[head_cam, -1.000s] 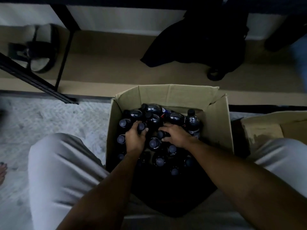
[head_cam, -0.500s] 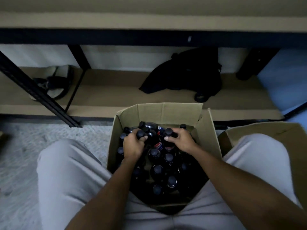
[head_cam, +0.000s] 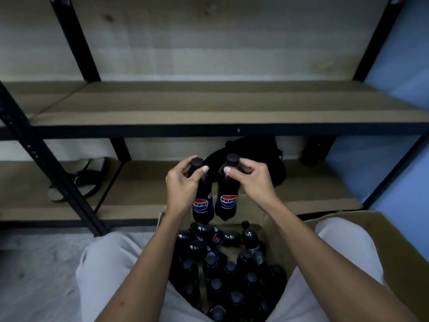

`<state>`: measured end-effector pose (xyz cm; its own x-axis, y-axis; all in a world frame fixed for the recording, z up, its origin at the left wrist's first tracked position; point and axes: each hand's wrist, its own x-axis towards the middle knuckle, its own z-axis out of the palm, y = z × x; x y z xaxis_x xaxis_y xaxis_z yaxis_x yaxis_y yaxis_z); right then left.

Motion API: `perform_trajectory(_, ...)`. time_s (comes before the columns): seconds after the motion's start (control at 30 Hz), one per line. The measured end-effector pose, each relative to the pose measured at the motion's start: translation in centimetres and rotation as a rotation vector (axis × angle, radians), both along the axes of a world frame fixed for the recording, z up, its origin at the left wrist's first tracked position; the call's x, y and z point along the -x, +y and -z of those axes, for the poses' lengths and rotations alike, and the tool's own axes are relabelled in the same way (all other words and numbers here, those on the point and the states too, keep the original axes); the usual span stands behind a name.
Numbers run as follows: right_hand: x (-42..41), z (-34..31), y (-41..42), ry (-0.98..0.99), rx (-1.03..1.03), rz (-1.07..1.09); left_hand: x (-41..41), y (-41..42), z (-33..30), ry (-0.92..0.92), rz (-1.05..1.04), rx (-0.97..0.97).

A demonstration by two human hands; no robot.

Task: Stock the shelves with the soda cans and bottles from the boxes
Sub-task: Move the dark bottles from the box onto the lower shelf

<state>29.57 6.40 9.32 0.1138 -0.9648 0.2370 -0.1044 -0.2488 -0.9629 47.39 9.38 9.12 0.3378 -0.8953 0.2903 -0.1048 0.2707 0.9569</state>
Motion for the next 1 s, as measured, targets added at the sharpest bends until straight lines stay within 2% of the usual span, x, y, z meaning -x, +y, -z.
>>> perform_trajectory(0.33,-0.2,-15.4,-2.6,-0.224,0.12,0.012,1.1,-4.7,-15.1,0.048,0.132,0.207)
perform_trajectory(0.57,0.8,-23.3,-7.5,-0.249,0.225,0.045,2.6,-10.2,-23.6,0.018,0.125,0.328)
perform_trajectory(0.7,0.9,-24.4,-11.0,-0.228,0.215,0.054,3.0,-13.7,-24.9,0.031,0.08,0.314)
perform_trajectory(1.0,-0.3,-22.3,-17.5,-0.179,0.179,0.098,2.6,-18.9,-23.0,0.074,0.03,0.248)
